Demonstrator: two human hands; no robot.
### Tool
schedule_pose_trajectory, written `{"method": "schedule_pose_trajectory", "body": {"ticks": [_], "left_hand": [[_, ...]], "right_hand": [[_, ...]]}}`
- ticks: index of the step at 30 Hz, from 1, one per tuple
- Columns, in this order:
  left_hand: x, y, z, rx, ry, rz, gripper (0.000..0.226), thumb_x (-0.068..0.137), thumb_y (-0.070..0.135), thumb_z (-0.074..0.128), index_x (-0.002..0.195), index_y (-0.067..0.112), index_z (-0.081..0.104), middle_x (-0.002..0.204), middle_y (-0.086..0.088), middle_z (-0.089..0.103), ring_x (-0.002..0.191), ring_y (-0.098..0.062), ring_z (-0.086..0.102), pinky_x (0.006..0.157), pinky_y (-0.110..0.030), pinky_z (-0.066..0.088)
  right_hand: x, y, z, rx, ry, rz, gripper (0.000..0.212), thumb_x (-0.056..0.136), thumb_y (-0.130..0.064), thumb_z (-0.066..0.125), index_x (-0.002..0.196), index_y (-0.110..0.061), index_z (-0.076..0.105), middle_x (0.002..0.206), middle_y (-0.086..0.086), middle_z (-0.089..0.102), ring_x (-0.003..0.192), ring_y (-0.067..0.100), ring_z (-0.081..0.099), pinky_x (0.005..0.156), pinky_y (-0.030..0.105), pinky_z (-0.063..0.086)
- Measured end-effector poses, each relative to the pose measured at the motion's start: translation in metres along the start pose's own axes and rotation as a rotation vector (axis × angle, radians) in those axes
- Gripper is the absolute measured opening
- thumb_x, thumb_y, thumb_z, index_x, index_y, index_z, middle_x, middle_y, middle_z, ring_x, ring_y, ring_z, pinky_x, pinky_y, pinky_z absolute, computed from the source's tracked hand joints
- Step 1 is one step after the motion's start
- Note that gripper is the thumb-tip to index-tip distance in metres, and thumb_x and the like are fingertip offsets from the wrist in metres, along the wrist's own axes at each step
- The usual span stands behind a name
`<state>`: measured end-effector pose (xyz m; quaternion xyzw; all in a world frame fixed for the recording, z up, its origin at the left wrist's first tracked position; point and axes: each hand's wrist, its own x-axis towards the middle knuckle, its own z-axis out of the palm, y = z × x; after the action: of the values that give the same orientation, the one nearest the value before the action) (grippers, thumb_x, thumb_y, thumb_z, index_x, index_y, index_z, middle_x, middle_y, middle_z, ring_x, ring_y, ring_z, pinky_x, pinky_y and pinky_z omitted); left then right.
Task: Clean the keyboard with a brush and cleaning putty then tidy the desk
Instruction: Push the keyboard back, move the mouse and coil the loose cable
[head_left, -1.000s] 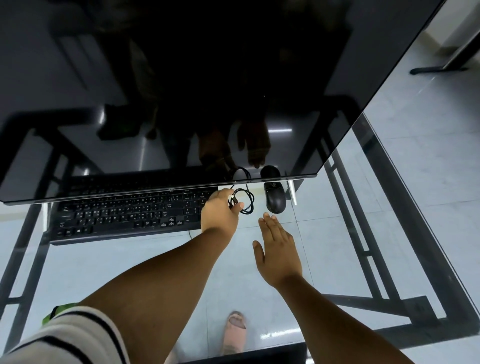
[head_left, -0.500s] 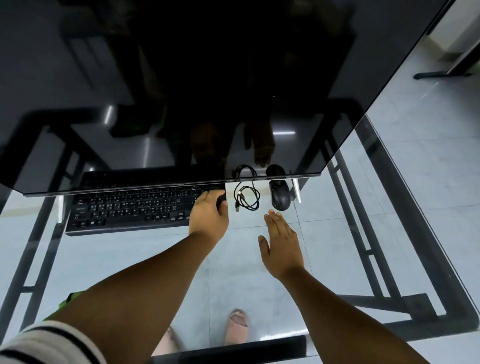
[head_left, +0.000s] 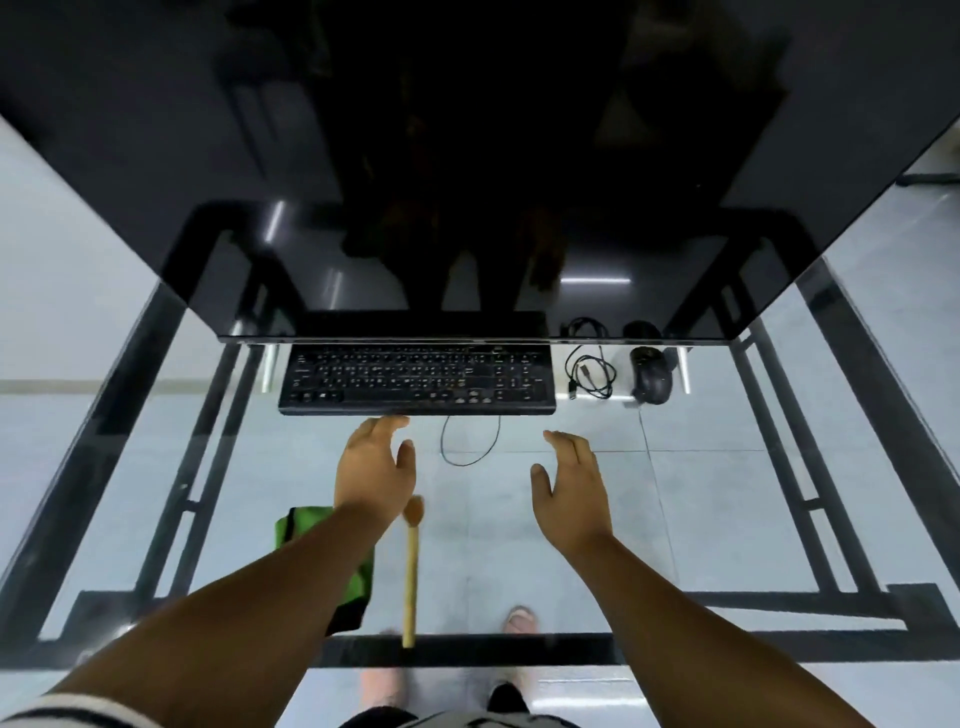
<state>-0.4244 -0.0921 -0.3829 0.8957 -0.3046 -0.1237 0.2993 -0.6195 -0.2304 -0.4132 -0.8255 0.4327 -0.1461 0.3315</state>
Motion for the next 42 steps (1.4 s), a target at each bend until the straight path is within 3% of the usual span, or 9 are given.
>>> {"method": "schedule_pose_trajectory", "body": {"ticks": [5,8,13,19,24,28,33,39,42], "left_hand": [[-0.026,-0.052,-0.043,0.021,-0.001,-0.106,0.037,0.091,0.021,0.057,0.128,0.017,0.056,0.128,-0.005,0.057,0.122,-0.024,0.050,0.101,-0.038,0.044],[-0.040,-0.077,-0.063,0.068,0.024,-0.166,0.045,0.088,0.032,0.062,0.130,0.016,0.053,0.130,-0.006,0.056,0.123,-0.027,0.047,0.101,-0.042,0.043],[-0.058,-0.106,-0.083,0.023,-0.004,-0.308,0.071,0.079,0.055,0.068,0.133,0.015,0.046,0.133,-0.006,0.049,0.122,-0.026,0.047,0.096,-0.043,0.045],[-0.068,-0.121,-0.091,0.025,-0.287,-0.434,0.085,0.064,0.050,0.084,0.128,0.013,0.040,0.117,-0.006,0.053,0.105,-0.024,0.056,0.078,-0.031,0.045],[-0.065,-0.119,-0.091,-0.001,-0.416,-0.512,0.045,0.067,0.040,0.084,0.084,0.018,0.049,0.082,0.005,0.054,0.087,-0.018,0.055,0.070,-0.030,0.046],[-0.065,-0.115,-0.087,-0.062,-0.396,-0.476,0.028,0.073,0.028,0.076,0.083,0.014,0.054,0.083,-0.001,0.060,0.078,-0.017,0.057,0.060,-0.028,0.046],[-0.067,-0.096,-0.085,-0.372,-0.342,-0.493,0.017,0.085,0.020,0.061,0.097,0.015,0.051,0.095,-0.006,0.060,0.087,-0.021,0.058,0.073,-0.035,0.049],[-0.053,-0.074,-0.098,-0.610,-0.335,-0.499,0.017,0.091,0.021,0.061,0.105,0.019,0.050,0.106,-0.008,0.062,0.096,-0.025,0.060,0.080,-0.040,0.052],[-0.043,-0.060,-0.108,-0.712,-0.308,-0.498,0.017,0.089,0.023,0.066,0.102,0.020,0.054,0.105,-0.010,0.066,0.098,-0.028,0.064,0.088,-0.046,0.053]], "right_hand": [[-0.023,-0.053,0.034,0.062,-0.117,0.019,0.032,0.093,-0.025,0.058,0.124,-0.018,0.058,0.116,-0.002,0.059,0.101,0.013,0.058,0.086,0.022,0.044],[-0.033,-0.077,0.050,-0.027,-0.234,0.094,0.019,0.089,-0.042,0.061,0.095,-0.024,0.060,0.091,-0.008,0.063,0.082,0.010,0.060,0.066,0.020,0.042],[-0.050,-0.105,0.068,-0.196,-0.460,0.223,0.044,0.072,-0.064,0.068,0.070,-0.023,0.054,0.075,-0.006,0.063,0.073,0.012,0.060,0.057,0.026,0.043],[-0.057,-0.120,0.081,-0.307,-0.558,0.294,0.034,0.069,-0.047,0.075,0.067,-0.017,0.060,0.070,-0.003,0.063,0.066,0.012,0.062,0.052,0.024,0.042],[-0.068,-0.127,0.086,-0.194,-0.416,0.403,0.025,0.075,-0.035,0.068,0.069,-0.013,0.059,0.067,-0.002,0.062,0.060,0.012,0.058,0.051,0.024,0.041],[-0.074,-0.126,0.083,-0.035,-0.343,0.446,0.020,0.085,-0.032,0.057,0.080,-0.013,0.053,0.079,0.003,0.066,0.067,0.018,0.064,0.058,0.031,0.051],[-0.065,-0.130,0.069,0.169,-0.308,0.419,0.020,0.097,-0.031,0.053,0.090,-0.014,0.044,0.085,0.011,0.068,0.058,0.023,0.070,0.049,0.026,0.047],[-0.044,-0.144,0.047,0.287,-0.235,0.325,0.019,0.094,-0.023,0.060,0.098,-0.015,0.043,0.075,0.006,0.064,0.052,0.020,0.065,0.056,0.032,0.055],[-0.029,-0.152,0.031,0.297,-0.222,0.255,0.021,0.092,-0.018,0.063,0.102,-0.014,0.046,0.071,0.002,0.060,0.060,0.022,0.065,0.056,0.032,0.054]]}}
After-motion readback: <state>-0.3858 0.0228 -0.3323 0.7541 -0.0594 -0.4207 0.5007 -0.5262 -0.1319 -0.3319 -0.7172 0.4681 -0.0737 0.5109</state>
